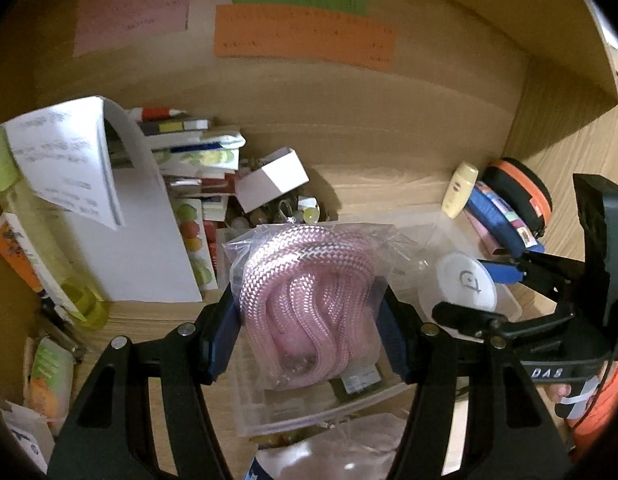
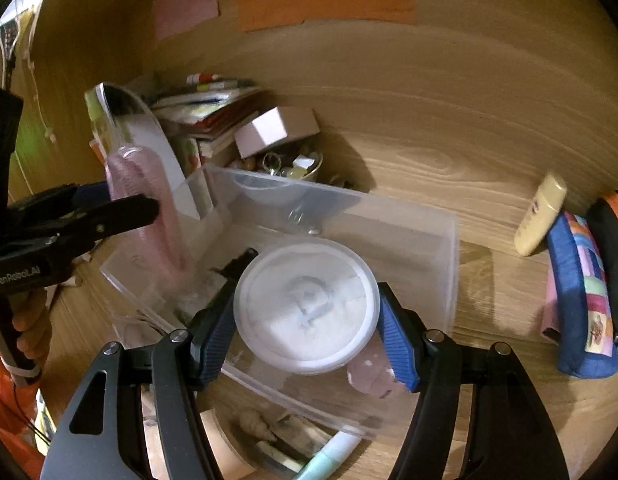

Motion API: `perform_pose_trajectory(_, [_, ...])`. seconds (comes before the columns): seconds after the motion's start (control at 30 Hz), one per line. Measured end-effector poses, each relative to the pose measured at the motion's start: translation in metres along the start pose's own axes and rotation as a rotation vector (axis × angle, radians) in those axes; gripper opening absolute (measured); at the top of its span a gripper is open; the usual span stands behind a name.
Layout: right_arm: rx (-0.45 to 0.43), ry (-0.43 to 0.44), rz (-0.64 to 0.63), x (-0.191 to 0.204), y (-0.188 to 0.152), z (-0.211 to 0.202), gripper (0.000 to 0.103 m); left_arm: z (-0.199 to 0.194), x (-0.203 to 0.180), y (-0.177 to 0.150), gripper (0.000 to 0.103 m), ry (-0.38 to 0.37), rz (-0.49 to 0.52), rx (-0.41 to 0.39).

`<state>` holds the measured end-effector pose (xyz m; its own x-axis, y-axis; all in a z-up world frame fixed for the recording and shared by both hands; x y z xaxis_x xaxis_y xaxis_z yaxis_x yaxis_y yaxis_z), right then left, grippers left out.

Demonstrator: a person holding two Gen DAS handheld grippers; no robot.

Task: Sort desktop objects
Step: 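Lift and carry the rope bag and white container over the clear bin, then open both grippers to drop the rope bag and white container in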

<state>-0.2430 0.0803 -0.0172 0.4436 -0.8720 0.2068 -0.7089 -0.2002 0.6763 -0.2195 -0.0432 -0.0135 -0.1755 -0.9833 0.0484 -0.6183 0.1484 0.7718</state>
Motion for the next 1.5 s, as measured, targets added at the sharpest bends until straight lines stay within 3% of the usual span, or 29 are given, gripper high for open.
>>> perform_pose_trajectory(0.37, [0.067,-0.003,-0.018,0.005,-0.003,0.033,0.063,0.021,0.003,0.003,0.062,0.02,-0.016,0.009])
perform_pose_trajectory(0.57, [0.083,0.019,0.029,0.003,-0.003,0.044,0.063,0.047,0.004,-0.012,0.062,-0.034,-0.053,0.103])
perform_pose_trajectory(0.8, [0.066,0.0,0.032,0.002,-0.002,0.045,0.063,0.048,-0.01,-0.017,0.062,0.019,0.026,0.1])
perform_pose_trajectory(1.0, [0.048,-0.017,0.014,0.003,-0.003,0.043,0.064,0.048,-0.009,-0.018,0.063,0.027,0.028,0.098])
perform_pose_trajectory(1.23, [0.036,0.025,0.006,0.012,-0.004,0.031,0.074,0.033,-0.013,-0.015,0.073,0.043,0.052,0.05])
perform_pose_trajectory(1.4, [-0.004,-0.004,-0.017,0.017,-0.002,0.024,0.074,0.02,-0.015,-0.01,0.076,0.081,0.075,0.006])
perform_pose_trajectory(1.5, [-0.025,-0.001,-0.024,0.02,0.002,0.015,0.074,0.005,-0.011,-0.005,0.092,0.085,0.046,-0.044])
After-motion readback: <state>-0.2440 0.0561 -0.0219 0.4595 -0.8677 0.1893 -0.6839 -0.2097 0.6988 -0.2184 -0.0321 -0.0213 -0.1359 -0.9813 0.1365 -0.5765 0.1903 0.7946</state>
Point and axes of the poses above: each gripper's, at about its wrist camera, not at the fingertips, and z roughly the way its jaws point, x to its left, y to its top, the point moved 7 cm from there along z, roughly the way its jaws point, and after that the axes turned 11 degrees about z, right-handed, at the moved point
